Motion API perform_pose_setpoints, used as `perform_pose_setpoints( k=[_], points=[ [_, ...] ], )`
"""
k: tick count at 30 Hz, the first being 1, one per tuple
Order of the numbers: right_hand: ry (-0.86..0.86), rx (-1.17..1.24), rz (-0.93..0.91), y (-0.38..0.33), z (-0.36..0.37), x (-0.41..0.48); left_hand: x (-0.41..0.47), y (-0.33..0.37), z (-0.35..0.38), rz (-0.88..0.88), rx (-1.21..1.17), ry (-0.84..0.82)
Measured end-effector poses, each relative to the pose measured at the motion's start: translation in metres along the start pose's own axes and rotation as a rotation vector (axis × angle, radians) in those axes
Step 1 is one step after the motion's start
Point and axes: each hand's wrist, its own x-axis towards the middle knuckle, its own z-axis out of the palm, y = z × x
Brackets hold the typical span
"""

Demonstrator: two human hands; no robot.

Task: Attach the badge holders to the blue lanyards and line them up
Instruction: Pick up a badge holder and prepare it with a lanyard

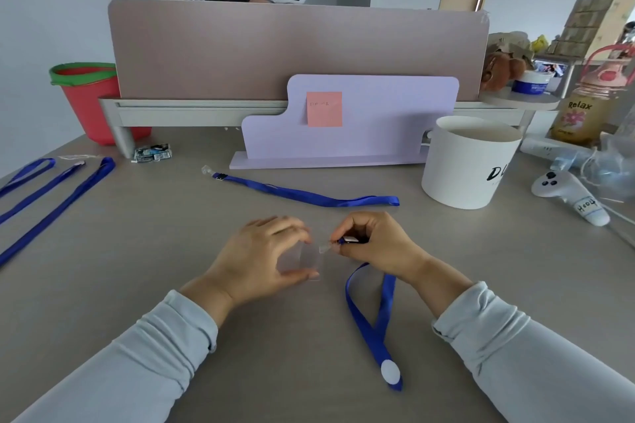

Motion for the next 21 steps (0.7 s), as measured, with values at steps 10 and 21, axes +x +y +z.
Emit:
perform_pose_setpoints(
  k=[10,21],
  points=[
    [-0.126,0.065,0.013,-0.007,0.006,-0.004,-0.004,0.003,-0.001,-0.250,-0.114,0.002],
    [-0.104,-0.128,0.167,-0.012,0.009,-0.002,-0.002,0.002,0.001,-0.030,0.075,0.169]
  ],
)
